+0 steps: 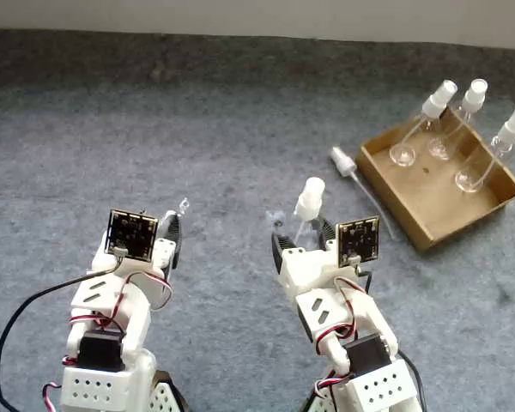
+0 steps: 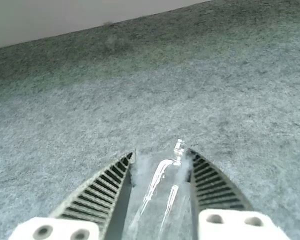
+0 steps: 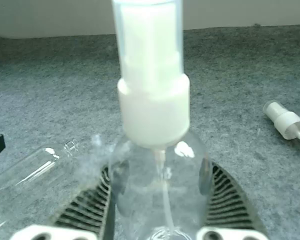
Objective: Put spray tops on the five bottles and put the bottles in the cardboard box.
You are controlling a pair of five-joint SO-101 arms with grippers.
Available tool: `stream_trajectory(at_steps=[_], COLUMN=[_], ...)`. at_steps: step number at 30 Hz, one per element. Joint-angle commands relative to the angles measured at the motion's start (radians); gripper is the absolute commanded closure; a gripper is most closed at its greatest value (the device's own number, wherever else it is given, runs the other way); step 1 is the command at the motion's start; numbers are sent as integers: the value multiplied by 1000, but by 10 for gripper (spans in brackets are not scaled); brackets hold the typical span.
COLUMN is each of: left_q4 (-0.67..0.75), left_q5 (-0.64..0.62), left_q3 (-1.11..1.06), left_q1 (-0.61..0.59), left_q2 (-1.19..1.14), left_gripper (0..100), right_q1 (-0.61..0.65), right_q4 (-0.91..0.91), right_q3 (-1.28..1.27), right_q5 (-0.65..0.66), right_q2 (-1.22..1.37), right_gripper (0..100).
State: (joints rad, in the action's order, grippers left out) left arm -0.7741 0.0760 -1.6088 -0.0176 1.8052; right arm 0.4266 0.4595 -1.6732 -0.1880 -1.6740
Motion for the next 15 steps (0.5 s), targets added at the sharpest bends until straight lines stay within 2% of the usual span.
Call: stream_trajectory(at_steps=[1, 8, 13, 15], left_q4=[-3, -3, -3, -3], left_q5=[2, 2, 2, 3], left_q3=[8, -64, -84, -84], left_q1=[25, 25, 19, 16], left_q2=[7, 8, 10, 10], left_gripper=[822, 900, 972, 982], right_q1=[-4, -234, -260, -269], right_q4=[1, 2, 2, 4], right_q3=[-125, -119, -81, -58], right_q5=[6, 8, 153, 152], right_q2=[-12, -12, -12, -12], right_gripper=[864, 864, 864, 864])
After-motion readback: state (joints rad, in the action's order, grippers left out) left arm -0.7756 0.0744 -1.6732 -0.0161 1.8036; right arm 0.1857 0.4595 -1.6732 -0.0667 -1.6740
